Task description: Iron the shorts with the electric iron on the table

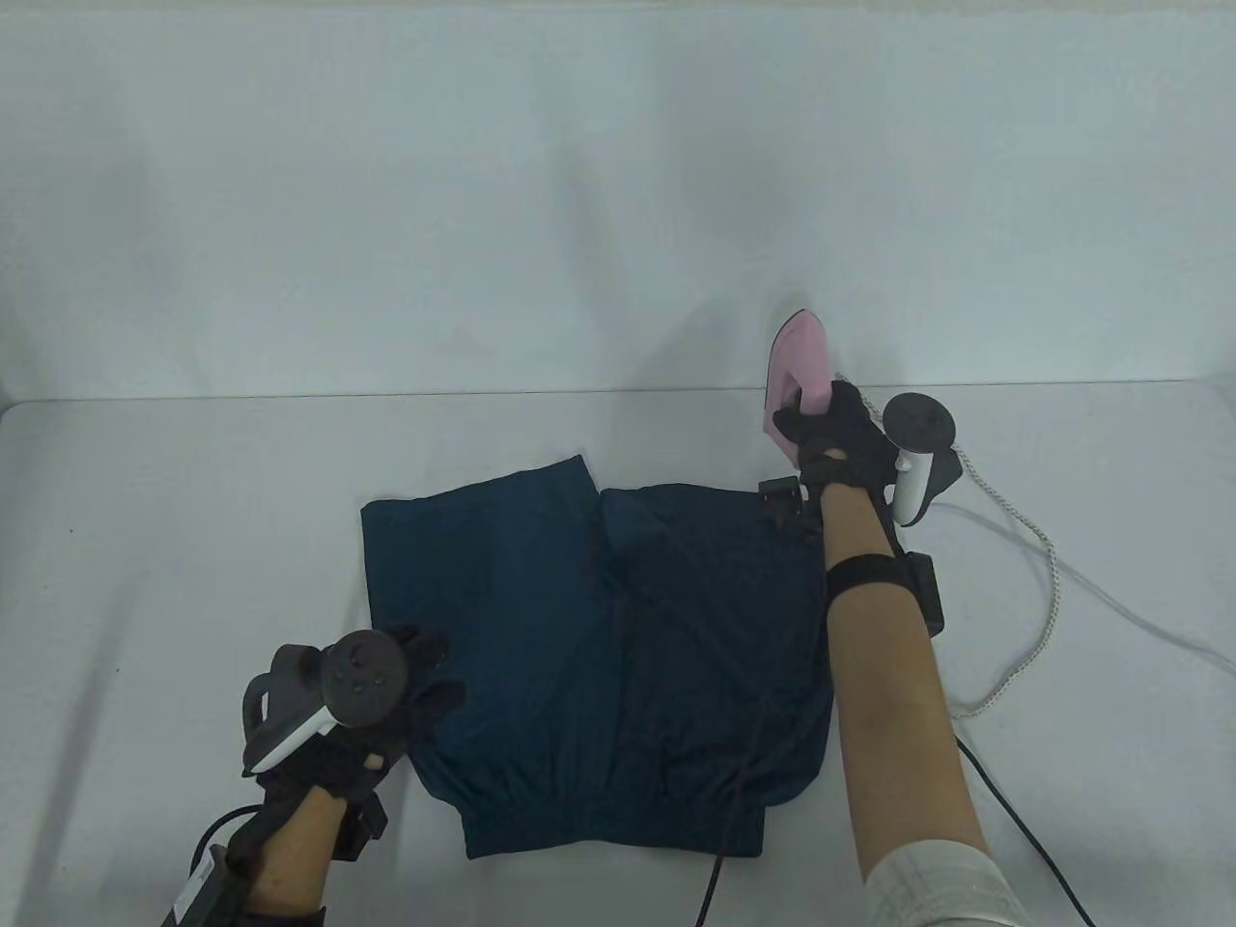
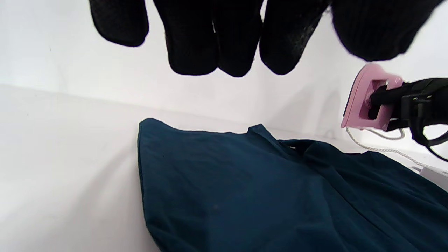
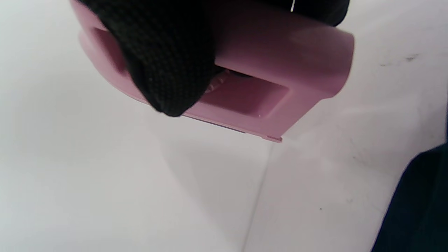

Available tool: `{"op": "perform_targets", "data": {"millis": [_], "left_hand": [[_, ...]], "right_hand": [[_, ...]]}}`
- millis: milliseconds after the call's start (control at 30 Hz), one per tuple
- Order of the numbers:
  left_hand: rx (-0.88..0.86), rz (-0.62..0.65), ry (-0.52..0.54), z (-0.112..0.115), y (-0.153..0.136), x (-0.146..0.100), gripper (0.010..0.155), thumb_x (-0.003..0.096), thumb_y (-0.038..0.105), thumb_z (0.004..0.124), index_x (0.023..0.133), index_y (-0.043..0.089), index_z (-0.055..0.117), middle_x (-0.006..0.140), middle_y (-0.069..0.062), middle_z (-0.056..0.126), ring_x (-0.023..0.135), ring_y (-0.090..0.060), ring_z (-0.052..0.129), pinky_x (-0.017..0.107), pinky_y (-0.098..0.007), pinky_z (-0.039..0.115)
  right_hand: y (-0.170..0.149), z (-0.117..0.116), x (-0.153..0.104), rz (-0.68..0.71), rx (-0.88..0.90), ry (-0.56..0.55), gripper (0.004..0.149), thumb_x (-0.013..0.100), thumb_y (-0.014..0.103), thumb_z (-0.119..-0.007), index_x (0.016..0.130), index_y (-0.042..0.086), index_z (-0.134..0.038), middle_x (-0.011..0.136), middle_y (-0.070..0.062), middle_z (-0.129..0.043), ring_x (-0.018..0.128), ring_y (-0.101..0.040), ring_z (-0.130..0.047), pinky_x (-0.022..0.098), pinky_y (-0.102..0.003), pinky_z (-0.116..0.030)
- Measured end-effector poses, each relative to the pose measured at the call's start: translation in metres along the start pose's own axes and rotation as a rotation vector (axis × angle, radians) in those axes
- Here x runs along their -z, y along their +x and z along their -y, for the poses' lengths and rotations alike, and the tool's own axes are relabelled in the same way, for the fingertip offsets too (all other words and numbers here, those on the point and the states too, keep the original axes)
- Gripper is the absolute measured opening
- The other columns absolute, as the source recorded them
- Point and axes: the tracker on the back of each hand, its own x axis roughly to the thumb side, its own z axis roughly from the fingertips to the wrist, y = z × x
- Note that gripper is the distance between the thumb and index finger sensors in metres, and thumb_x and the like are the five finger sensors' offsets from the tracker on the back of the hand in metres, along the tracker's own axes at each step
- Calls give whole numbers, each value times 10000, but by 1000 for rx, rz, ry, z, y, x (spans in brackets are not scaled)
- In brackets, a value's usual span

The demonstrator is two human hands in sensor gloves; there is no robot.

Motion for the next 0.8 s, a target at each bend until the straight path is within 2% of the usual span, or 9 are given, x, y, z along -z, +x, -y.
{"op": "perform_targets", "data": {"millis": [233, 367, 500, 800], "left_hand": [[10, 5, -15, 1, 1, 1, 645, 461, 610, 739, 1036, 328, 663, 1109, 4, 660, 994, -333, 730, 736, -636, 564], [18, -7, -38, 3, 0, 2, 645, 461, 610, 738, 1037, 328, 664, 1113, 1, 656, 1002, -342, 718, 735, -638, 561], [27, -20, -52, 7, -2, 3, 645, 461, 608, 739, 1036, 326, 667, 1113, -1, 658, 1006, -345, 713, 737, -639, 557], [36, -20, -61, 8, -2, 4, 644, 461, 608, 738, 1035, 325, 670, 1114, 0, 655, 1009, -346, 708, 738, -641, 553]], "right_hand": [[-29, -8, 14, -105, 0, -20, 486, 385, 320, -1014, 780, 433, -754, 855, 146, -824, 948, -199, -835, 734, -524, -625], [-40, -13, 17, -112, -29, -44, 481, 377, 328, -1017, 767, 442, -760, 852, 156, -827, 948, -194, -833, 732, -515, -632], [-45, -15, 20, -119, 16, 0, 472, 388, 322, -1010, 762, 446, -750, 863, 164, -812, 969, -194, -815, 740, -528, -610], [-55, -11, 16, -192, -9, 7, 457, 397, 314, -1004, 764, 434, -760, 910, 176, -786, 1003, -137, -766, 734, -543, -577]]}}
